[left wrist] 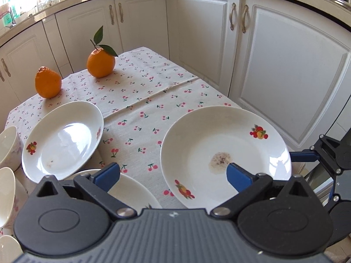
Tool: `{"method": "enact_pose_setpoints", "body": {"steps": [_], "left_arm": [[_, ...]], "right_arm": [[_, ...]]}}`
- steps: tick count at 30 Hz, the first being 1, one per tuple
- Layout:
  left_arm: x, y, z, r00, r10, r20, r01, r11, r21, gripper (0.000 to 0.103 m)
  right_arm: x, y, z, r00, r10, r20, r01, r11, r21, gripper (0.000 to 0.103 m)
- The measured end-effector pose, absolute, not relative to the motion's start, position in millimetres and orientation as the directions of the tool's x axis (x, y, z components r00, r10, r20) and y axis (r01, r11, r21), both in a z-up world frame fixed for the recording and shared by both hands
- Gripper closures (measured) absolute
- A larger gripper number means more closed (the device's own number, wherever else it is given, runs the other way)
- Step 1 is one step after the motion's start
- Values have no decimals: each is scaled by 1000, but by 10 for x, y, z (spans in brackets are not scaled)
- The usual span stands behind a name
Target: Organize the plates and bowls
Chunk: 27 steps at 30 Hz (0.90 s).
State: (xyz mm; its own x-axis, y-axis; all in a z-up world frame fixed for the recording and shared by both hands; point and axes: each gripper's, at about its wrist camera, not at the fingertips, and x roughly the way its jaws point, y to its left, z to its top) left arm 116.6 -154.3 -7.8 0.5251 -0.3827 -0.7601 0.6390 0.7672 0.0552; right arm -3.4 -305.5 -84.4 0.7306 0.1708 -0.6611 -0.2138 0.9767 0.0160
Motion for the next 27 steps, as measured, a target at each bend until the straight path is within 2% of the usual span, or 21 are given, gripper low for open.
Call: {"method": "enact_pose_setpoints", "body": {"steps": [8, 15, 27], "left_arm": [[1345, -1708, -197, 441, -401, -803, 685, 728, 12, 1], [1495, -1879, -251, 367, -401, -839, 734, 679, -3, 1], [1824, -2055, -376, 245, -383, -891, 725, 682, -94, 3]], "right_arm": [[32, -3057, -877, 734, 194, -650, -269, 963, -16, 0], [97, -3134, -904, 726, 252, -640, -289, 956, 50, 0], [119, -3222, -948, 733, 322, -599, -365, 930, 54, 0]]}}
